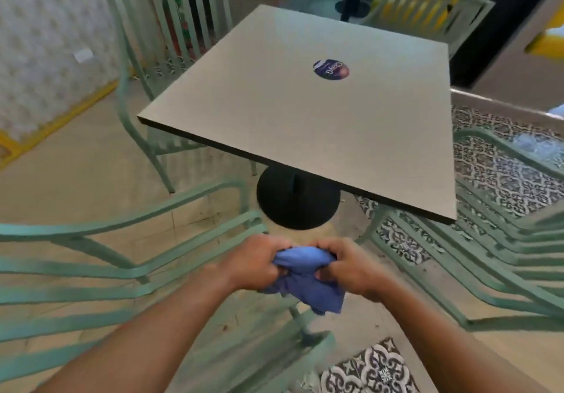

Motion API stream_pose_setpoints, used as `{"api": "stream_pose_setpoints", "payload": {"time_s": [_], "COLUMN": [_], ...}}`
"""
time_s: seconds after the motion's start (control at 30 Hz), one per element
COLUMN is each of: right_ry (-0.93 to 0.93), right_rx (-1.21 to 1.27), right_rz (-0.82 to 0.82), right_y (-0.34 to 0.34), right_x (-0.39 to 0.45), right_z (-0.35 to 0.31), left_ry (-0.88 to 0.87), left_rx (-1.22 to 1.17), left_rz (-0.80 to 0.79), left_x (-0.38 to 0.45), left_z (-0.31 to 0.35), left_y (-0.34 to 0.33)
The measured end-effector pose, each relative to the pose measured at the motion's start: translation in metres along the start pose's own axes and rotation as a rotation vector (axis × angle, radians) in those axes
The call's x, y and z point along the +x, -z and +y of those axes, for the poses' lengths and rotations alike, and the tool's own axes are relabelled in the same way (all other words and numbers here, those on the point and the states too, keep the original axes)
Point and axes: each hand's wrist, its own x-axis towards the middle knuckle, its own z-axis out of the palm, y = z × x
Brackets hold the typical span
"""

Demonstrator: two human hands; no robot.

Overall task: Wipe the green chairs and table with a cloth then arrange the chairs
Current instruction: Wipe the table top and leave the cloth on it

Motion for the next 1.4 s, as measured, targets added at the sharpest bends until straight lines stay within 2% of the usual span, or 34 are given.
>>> {"api": "stream_pose_setpoints", "payload": {"time_s": [0.07, 0.2, 0.3, 0.4, 0.47, 0.57, 0.63, 0.7, 0.8, 0.93, 1.07, 1.27, 1.33, 1.4], "right_ry": [0.035, 0.125, 0.210, 0.135, 0.031, -0.229, -0.338, -0.301, -0.153, -0.135, -0.156, -0.273, -0.334, -0.296], "right_rx": [-0.001, -0.169, -0.289, -0.340, -0.445, -0.671, -0.619, -0.569, -0.572, -0.592, -0.588, -0.700, -0.753, -0.765], "right_rz": [0.123, 0.506, 0.703, 0.766, 0.722, 0.391, 0.224, 0.284, 0.440, 0.302, 0.251, 0.158, 0.172, 0.324], "right_y": [0.036, 0.119, 0.166, 0.190, 0.192, 0.174, 0.159, 0.150, 0.140, 0.128, 0.134, 0.140, 0.140, 0.127], "right_x": [-0.004, -0.002, 0.008, 0.024, 0.038, 0.063, 0.072, 0.074, 0.074, 0.076, 0.080, 0.085, 0.082, 0.073], "right_z": [0.001, -0.008, -0.008, -0.002, 0.012, 0.046, 0.061, 0.065, 0.061, 0.075, 0.078, 0.066, 0.052, 0.032], "left_ry": [-0.081, -0.287, -0.285, -0.234, -0.146, 0.116, 0.243, 0.230, 0.075, 0.077, 0.091, 0.117, 0.168, 0.213], "left_rx": [0.063, 0.246, 0.348, 0.382, 0.421, 0.571, 0.536, 0.491, 0.448, 0.423, 0.423, 0.640, 0.688, 0.670], "left_rz": [0.039, 0.216, 0.283, 0.252, 0.178, -0.168, -0.298, -0.216, -0.024, -0.091, -0.138, -0.223, -0.215, -0.219], "left_x": [0.030, 0.101, 0.152, 0.193, 0.216, 0.233, 0.235, 0.234, 0.232, 0.228, 0.232, 0.191, 0.152, 0.103], "left_z": [0.020, 0.074, 0.104, 0.117, 0.112, 0.094, 0.088, 0.091, 0.093, 0.080, 0.081, 0.073, 0.061, 0.045], "left_y": [0.016, 0.045, 0.056, 0.051, 0.040, 0.016, 0.002, -0.006, -0.015, -0.030, -0.026, 0.008, 0.024, 0.039]}}
